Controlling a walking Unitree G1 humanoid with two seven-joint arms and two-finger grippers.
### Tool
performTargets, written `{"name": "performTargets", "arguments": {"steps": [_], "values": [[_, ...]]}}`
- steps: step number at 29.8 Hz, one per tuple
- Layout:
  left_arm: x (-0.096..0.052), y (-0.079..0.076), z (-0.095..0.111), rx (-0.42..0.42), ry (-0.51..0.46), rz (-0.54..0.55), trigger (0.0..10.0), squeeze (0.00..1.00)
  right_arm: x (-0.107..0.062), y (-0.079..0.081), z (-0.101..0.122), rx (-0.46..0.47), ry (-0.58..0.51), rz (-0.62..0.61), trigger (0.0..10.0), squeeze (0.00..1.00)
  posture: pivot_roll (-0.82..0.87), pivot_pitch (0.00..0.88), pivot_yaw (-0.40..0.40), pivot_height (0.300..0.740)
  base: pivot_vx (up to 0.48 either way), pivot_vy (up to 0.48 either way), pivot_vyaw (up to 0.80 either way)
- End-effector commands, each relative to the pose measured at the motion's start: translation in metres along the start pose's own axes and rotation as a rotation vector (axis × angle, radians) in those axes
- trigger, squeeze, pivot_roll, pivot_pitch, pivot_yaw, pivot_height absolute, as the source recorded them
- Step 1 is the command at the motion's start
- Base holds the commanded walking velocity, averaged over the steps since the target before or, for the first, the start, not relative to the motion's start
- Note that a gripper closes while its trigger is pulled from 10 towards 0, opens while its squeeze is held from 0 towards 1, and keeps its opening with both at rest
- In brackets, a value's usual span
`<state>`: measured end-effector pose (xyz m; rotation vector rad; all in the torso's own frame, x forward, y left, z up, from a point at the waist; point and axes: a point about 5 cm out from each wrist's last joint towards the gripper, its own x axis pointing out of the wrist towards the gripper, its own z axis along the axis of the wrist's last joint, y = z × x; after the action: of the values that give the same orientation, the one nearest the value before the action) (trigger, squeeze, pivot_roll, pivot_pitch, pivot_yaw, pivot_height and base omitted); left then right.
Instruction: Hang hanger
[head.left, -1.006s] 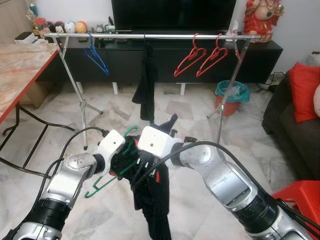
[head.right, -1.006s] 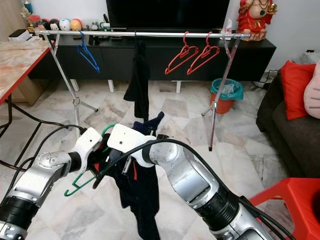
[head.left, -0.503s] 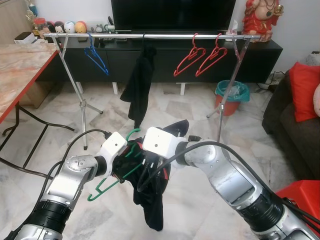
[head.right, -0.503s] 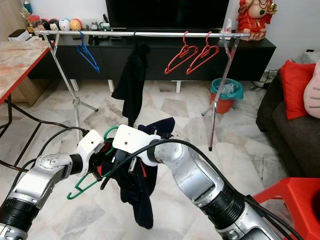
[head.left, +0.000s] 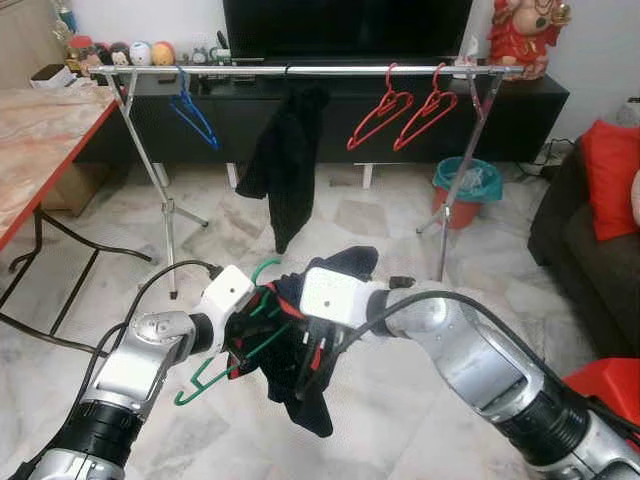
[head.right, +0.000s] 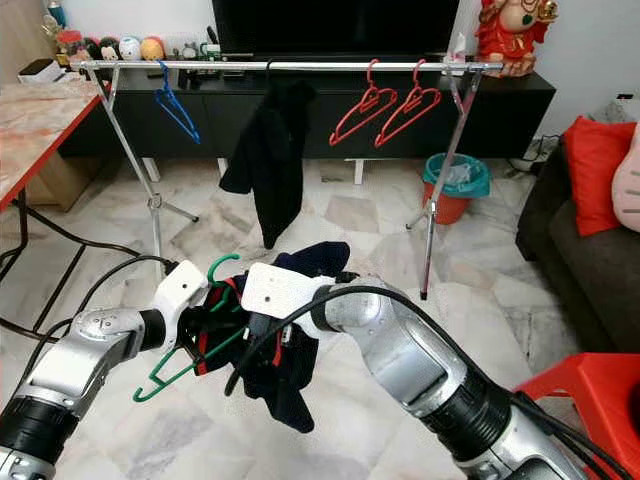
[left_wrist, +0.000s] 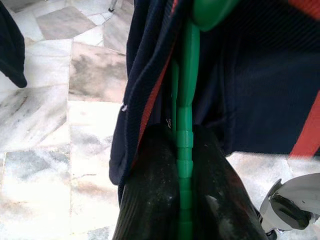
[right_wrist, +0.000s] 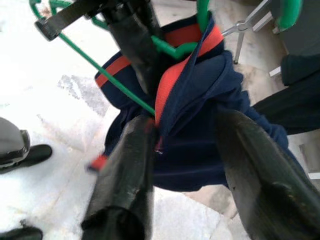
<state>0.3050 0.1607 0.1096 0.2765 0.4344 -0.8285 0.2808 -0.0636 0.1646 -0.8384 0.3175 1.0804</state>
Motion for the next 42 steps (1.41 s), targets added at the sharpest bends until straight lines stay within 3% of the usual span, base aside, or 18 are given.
{"name": "performTargets", "arguments": {"steps": [1, 10, 16, 17, 18, 23, 27, 30, 36, 39, 42], "values": [[-0.002, 0.0, 0.008, 0.014, -0.03, 0.0, 10.0, 0.0, -0.006, 0.005, 0.001, -0.04, -0.012, 0.032, 10.0, 1.0, -0.12, 0.0, 0.035, 0.74, 0.0, 0.0, 0.0], [0.001, 0.0, 0.008, 0.014, -0.03, 0.005, 10.0, 0.0, -0.015, 0.006, -0.006, -0.049, 0.005, 0.055, 10.0, 1.0, -0.12, 0.0, 0.037, 0.74, 0.0, 0.0, 0.0], [-0.001, -0.001, 0.007, 0.015, -0.028, -0.009, 10.0, 0.0, -0.027, -0.008, -0.021, -0.07, 0.066, -0.021, 10.0, 1.0, -0.12, 0.0, 0.038, 0.74, 0.0, 0.0, 0.0], [-0.002, -0.002, 0.006, 0.018, -0.025, -0.021, 10.0, 0.0, -0.03, -0.015, -0.026, -0.066, 0.081, -0.052, 10.0, 0.0, -0.12, 0.0, 0.038, 0.74, 0.0, 0.0, 0.0], [-0.003, -0.003, 0.006, 0.026, -0.018, -0.04, 10.0, 0.0, -0.037, -0.023, -0.034, -0.062, 0.101, -0.087, 10.0, 0.0, -0.12, 0.0, 0.041, 0.74, 0.0, 0.0, 0.0], [-0.004, -0.008, 0.004, 0.043, -0.006, -0.099, 10.0, 0.0, -0.05, -0.035, -0.042, -0.114, 0.09, -0.137, 10.0, 0.0, -0.12, 0.0, 0.042, 0.74, 0.0, 0.0, 0.0], [-0.005, -0.012, 0.004, 0.056, -0.001, -0.145, 10.0, 0.0, -0.052, -0.038, -0.04, -0.154, 0.045, -0.148, 10.0, 0.0, -0.12, 0.0, 0.044, 0.74, 0.0, 0.0, 0.0], [-0.006, -0.016, 0.009, 0.089, -0.002, -0.209, 10.0, 0.0, -0.048, -0.036, -0.039, -0.18, 0.004, -0.114, 10.0, 0.0, -0.12, 0.0, 0.047, 0.74, 0.0, 0.0, 0.0], [-0.008, -0.014, 0.014, 0.105, -0.007, -0.22, 10.0, 0.0, -0.043, -0.027, -0.041, -0.163, -0.047, -0.032, 10.0, 0.0, -0.12, 0.0, 0.05, 0.74, 0.0, 0.0, 0.0], [-0.008, -0.016, 0.022, 0.142, -0.014, -0.261, 10.0, 0.0, -0.041, -0.01, -0.042, -0.168, -0.095, 0.124, 10.0, 0.0, -0.12, 0.0, 0.055, 0.74, 0.0, 0.0, 0.0], [-0.007, -0.017, 0.026, 0.151, -0.022, -0.275, 10.0, 0.0, -0.041, -0.011, -0.043, -0.189, -0.104, 0.127, 10.0, 0.0, -0.11, 0.0, 0.055, 0.74, 0.0, 0.0, 0.0]]}}
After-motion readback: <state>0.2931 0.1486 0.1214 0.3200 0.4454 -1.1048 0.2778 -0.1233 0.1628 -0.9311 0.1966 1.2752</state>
